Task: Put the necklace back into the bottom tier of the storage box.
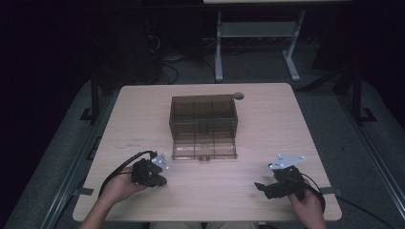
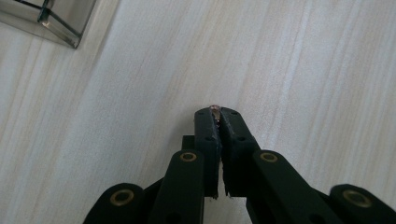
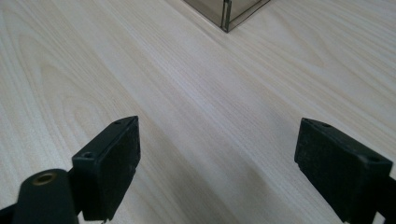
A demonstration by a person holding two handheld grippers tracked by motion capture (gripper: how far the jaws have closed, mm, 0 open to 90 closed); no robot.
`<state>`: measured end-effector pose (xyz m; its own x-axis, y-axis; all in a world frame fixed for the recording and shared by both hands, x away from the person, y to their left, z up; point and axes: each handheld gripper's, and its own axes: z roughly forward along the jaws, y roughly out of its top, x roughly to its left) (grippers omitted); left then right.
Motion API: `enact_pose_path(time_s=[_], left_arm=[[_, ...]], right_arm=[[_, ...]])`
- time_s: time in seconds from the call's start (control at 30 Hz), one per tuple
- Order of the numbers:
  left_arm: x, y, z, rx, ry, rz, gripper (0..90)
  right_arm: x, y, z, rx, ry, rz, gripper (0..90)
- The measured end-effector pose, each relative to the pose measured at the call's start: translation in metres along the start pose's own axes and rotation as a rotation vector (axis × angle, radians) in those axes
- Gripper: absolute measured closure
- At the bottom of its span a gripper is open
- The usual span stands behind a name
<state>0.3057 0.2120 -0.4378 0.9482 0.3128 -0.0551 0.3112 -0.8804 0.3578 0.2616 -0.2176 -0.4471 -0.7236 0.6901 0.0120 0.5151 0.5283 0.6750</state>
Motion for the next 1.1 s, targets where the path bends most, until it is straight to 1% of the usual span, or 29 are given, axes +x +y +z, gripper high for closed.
enact_pose_path(time_s=[0.13, 0.33, 0.53, 0.57, 0.73, 1.03, 1.1], left_arm=[[0.001, -0.001, 0.000, -0.008, -0.004, -0.022, 86.1], [0.001, -0.002, -0.005, -0.022, -0.006, -0.027, 86.6], [0.001, 0.000, -0.011, -0.036, 0.003, -0.024, 86.7], [0.000, 0.001, -0.013, -0.043, -0.004, -0.029, 86.7], [-0.001, 0.004, -0.018, -0.045, 0.000, -0.022, 86.7], [-0.001, 0.009, -0.027, -0.058, 0.006, -0.022, 86.7], [-0.001, 0.011, -0.030, -0.061, 0.001, -0.024, 86.7]], right_arm=[[0.000, 0.000, 0.000, -0.002, -0.001, 0.002, 13.8], [0.000, 0.000, 0.000, 0.001, 0.000, -0.001, 13.8], [0.000, 0.000, 0.001, 0.005, 0.002, -0.001, 13.8], [0.000, 0.000, 0.001, 0.005, 0.001, -0.001, 13.8], [0.000, 0.000, 0.001, 0.005, 0.001, -0.001, 13.8], [0.001, 0.001, 0.001, 0.006, 0.001, -0.001, 13.8], [0.001, 0.001, 0.001, 0.006, 0.001, -0.003, 13.7]])
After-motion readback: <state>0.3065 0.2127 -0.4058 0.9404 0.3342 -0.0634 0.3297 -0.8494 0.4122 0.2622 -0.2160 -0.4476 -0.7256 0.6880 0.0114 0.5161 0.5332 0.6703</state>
